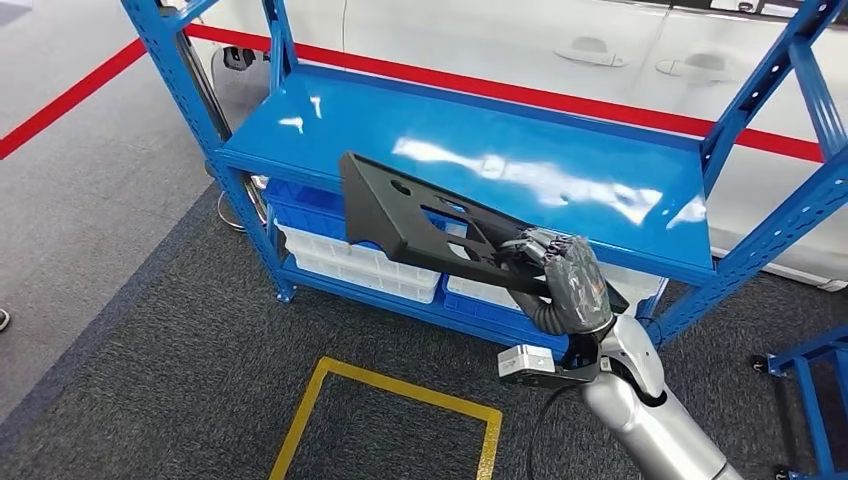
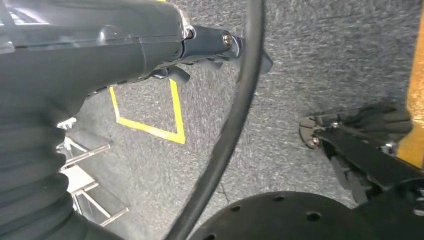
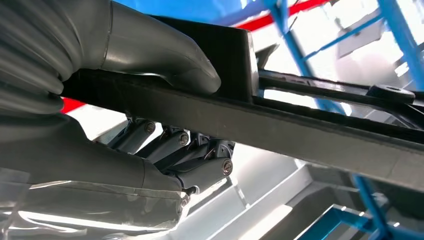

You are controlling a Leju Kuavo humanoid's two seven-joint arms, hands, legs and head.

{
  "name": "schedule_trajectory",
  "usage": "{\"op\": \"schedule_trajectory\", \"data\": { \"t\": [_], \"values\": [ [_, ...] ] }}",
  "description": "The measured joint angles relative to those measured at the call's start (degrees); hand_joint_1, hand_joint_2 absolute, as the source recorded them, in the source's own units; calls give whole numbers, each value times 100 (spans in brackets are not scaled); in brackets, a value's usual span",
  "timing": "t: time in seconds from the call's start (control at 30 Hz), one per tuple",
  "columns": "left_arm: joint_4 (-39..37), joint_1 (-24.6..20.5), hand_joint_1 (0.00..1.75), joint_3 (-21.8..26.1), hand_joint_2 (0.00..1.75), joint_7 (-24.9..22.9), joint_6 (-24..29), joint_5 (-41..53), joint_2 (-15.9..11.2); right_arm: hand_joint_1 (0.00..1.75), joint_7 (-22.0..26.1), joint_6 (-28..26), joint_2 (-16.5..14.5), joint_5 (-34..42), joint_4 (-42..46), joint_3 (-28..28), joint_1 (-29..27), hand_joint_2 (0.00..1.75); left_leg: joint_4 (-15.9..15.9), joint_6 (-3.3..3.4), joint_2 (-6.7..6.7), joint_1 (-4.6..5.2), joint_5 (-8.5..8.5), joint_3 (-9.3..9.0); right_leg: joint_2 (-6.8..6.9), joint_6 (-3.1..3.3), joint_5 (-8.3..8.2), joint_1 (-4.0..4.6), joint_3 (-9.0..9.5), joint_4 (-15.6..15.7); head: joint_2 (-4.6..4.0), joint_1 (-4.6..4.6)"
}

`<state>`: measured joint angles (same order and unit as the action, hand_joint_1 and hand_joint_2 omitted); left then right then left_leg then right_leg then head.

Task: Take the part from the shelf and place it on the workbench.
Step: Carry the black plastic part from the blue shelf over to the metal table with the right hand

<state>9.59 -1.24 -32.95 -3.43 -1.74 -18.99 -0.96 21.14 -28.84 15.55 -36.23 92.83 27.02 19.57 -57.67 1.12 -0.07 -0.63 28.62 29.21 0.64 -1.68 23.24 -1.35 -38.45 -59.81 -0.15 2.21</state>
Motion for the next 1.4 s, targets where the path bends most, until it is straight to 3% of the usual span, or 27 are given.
{"op": "schedule_trajectory", "data": {
  "t": [0.03,0.1,0.13,0.17,0.2,0.23,0.3,0.33,0.4,0.47,0.5,0.57,0.63,0.67,0.7,0.73,0.8,0.87,0.9,0.93,1.07,1.2,1.4],
  "values": [
    [0,2,0,-1,175,9,0,-4,2,175,18,44,13,52,1,-1,-22,175,16,54,13,-7,-76,60,-16,-18,218,-2,-63,-164,0,0],
    [0,6,0,-1,175,29,1,-5,5,175,33,75,40,110,2,-5,-61,175,10,116,24,9,-210,207,-35,-31,804,4,-225,-767,0,0],
    [0,16,0,-1,175,38,2,-5,5,175,34,77,46,125,2,-7,-80,175,1,127,25,24,-272,294,-38,-34,998,6,-290,-1108,0,0],
    [0,27,0,-1,175,47,3,-5,6,175,35,80,50,140,2,-10,-105,175,-12,131,26,40,-331,385,-40,-32,1052,7,-300,-1358,0,0],
    [0,38,0,-1,175,55,5,-5,7,175,39,85,52,154,2,-14,-129,175,-31,130,27,55,-385,477,-40,-21,985,10,-236,-1456,0,0],
    [0,43,0,-1,175,69,9,-5,8,175,43,94,53,167,2,-17,-149,175,-54,127,27,66,-433,564,-40,0,835,15,-66,-1340,0,0],
    [1,44,0,-1,175,96,15,-5,18,175,55,123,54,186,7,-27,-163,175,-102,109,22,90,-515,700,-40,75,644,51,496,-659,0,-1],
    [2,45,0,-2,175,109,16,-5,25,175,62,137,54,191,16,-34,-160,175,-120,89,21,99,-556,742,-40,111,658,71,763,-275,0,0],
    [3,51,0,-3,175,126,18,-5,33,175,73,171,55,197,34,-44,-153,175,-119,26,21,101,-644,778,-39,167,746,112,1015,158,0,1],
    [2,65,0,-4,175,142,22,-5,30,175,75,195,56,200,38,-48,-154,175,-109,-45,17,91,-702,809,-30,217,674,102,970,224,0,1],
    [1,69,0,-4,175,155,23,-5,29,175,73,200,56,201,37,-48,-154,175,-162,-77,12,88,-633,853,-22,253,623,86,930,239,0,1],
    [1,77,0,-5,175,203,25,-8,33,175,70,200,56,195,38,-50,-158,175,-564,-137,4,64,-206,1010,-5,315,511,60,822,262,0,1],
    [1,91,0,-5,175,258,30,-13,37,175,64,197,56,170,38,-51,-169,175,-1276,-196,3,35,266,1200,-3,337,410,63,690,257,0,1],
    [1,95,0,-5,175,279,33,-15,37,175,59,196,56,155,37,-52,-179,175,-1567,-220,4,21,339,1245,-2,329,362,64,624,251,0,1],
    [1,97,0,-5,175,295,36,-17,37,175,54,195,57,142,36,-54,-188,175,-1691,-239,5,7,280,1207,-2,316,318,63,558,240,0,2],
    [1,97,0,-5,175,305,38,-20,37,175,49,194,57,132,35,-56,-196,175,-1614,-250,5,-7,133,1073,-1,300,280,59,495,225,0,1],
    [1,95,0,-5,175,312,40,-20,37,175,45,193,58,126,36,-61,-203,175,-931,-241,6,-21,-103,552,-2,261,228,54,395,176,0,2],
    [1,93,0,-5,175,318,40,-21,36,175,45,192,58,123,39,-68,-198,175,-252,-196,-2,-4,-59,114,1,204,190,61,337,130,0,2],
    [0,92,0,-5,175,322,40,-22,36,175,45,190,58,123,40,-74,-196,175,-87,-168,-6,10,4,29,3,169,166,64,323,124,0,1],
    [0,94,0,-5,175,326,40,-24,36,175,44,189,57,121,41,-80,-194,175,-22,-142,-9,15,11,12,6,144,157,72,319,123,0,0],
    [1,105,0,-5,175,335,38,-25,46,175,45,185,57,118,44,-88,-195,175,26,-72,-2,33,-41,51,1,308,88,76,317,182,0,0],
    [1,113,0,-5,175,340,27,-39,45,175,38,180,58,112,43,-99,-197,175,-5,8,2,74,-94,130,-1,137,-40,41,274,239,0,0],
    [1,130,0,-4,175,354,-2,-83,42,175,50,168,58,86,34,-108,-197,175,-68,88,-6,114,-141,250,11,7,-120,-5,209,257,0,0]
  ]
}}
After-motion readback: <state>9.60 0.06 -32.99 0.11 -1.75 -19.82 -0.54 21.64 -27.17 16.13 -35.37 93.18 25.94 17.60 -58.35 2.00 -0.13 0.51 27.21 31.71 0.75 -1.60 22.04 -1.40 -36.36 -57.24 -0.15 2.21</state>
